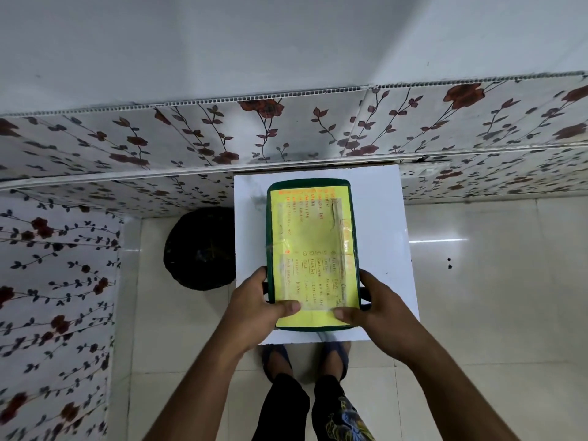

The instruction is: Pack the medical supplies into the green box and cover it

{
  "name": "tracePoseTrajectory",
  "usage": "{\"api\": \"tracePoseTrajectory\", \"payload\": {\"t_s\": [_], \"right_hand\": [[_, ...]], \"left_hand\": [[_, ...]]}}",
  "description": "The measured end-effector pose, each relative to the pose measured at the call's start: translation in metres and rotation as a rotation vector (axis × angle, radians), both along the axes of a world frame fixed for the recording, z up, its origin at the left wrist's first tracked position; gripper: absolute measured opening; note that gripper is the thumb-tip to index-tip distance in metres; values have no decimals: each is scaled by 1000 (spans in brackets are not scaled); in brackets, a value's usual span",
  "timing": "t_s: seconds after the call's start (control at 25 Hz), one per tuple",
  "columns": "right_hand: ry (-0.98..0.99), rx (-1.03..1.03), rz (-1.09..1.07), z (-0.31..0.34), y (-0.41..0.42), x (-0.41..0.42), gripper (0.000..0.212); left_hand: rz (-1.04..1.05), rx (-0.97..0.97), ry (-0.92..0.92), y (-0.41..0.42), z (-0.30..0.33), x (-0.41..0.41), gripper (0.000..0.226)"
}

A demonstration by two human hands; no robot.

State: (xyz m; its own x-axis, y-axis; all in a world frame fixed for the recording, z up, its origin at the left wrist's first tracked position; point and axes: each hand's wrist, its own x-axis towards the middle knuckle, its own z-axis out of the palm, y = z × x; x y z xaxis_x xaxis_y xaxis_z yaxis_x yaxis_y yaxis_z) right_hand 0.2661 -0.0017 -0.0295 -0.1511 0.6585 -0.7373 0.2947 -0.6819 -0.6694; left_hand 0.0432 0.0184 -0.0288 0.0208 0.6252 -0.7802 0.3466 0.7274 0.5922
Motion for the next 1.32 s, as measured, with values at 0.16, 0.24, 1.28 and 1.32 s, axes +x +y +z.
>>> {"api": "tracePoseTrajectory", "payload": {"t_s": [0.16, 0.24, 1.28, 1.32], "right_hand": [[-14, 0, 0, 2, -2, -4, 57], [-22, 12, 0, 4, -2, 0, 58], [-578, 529, 317, 172, 38, 17, 74], [-608, 615, 321, 204, 39, 16, 72]], "left_hand": [[-8, 0, 6, -2, 2, 1, 45], [-23, -2, -45, -1, 5, 1, 48], [-89, 329, 133, 16, 154, -8, 69], [-114, 411, 168, 16, 188, -10, 68]]}}
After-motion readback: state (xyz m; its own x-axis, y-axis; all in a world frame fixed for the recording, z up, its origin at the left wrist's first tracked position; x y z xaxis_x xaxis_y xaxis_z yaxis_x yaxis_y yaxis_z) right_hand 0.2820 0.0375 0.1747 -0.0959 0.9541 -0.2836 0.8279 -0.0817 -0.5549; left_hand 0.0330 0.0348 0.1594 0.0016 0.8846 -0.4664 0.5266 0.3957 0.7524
